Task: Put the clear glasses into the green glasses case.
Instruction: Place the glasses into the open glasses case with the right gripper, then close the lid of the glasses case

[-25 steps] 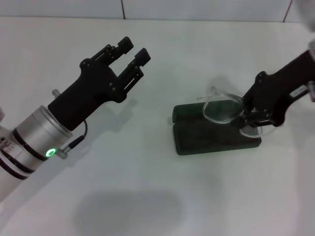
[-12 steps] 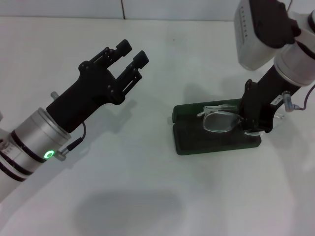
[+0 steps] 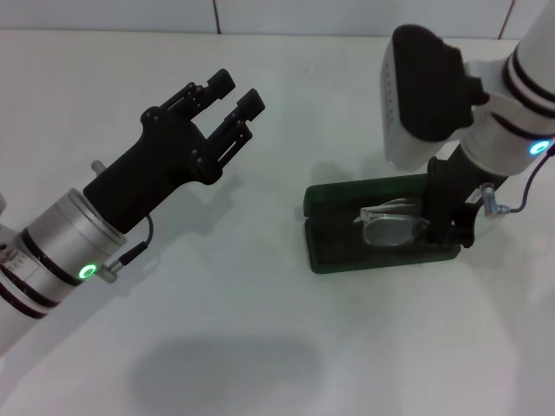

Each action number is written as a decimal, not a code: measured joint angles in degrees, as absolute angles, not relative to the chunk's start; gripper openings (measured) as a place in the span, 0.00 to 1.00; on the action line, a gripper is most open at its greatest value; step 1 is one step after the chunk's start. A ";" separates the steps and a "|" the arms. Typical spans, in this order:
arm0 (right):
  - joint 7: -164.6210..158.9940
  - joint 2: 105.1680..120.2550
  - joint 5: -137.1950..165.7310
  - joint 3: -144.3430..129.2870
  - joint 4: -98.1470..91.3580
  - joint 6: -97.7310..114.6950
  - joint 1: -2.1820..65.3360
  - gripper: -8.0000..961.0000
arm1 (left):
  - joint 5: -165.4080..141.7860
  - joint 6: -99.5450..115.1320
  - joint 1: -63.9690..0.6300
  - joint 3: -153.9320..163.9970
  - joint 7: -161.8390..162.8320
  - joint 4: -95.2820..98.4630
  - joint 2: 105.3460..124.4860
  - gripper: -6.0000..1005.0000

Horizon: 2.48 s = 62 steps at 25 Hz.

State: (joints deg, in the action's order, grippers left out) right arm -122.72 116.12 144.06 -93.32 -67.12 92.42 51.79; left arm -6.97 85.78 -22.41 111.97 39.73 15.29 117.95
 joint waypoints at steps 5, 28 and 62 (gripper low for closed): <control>-124.11 116.19 145.04 -95.91 -67.89 90.84 51.58 0.13 | -6.99 85.78 -22.31 111.97 39.73 15.27 118.00 0.52; -126.50 116.19 142.45 -102.21 -67.62 86.61 52.26 0.14 | -7.03 85.64 -22.82 111.97 39.38 14.50 118.46 0.52; -123.80 115.88 142.75 -96.04 -86.03 85.43 38.99 0.36 | -7.03 85.43 -23.56 111.61 39.69 13.15 118.44 0.52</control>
State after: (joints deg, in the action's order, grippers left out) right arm -123.80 115.88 142.75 -96.04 -86.03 85.43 38.99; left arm -7.03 85.43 -23.56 111.61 39.69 13.15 118.44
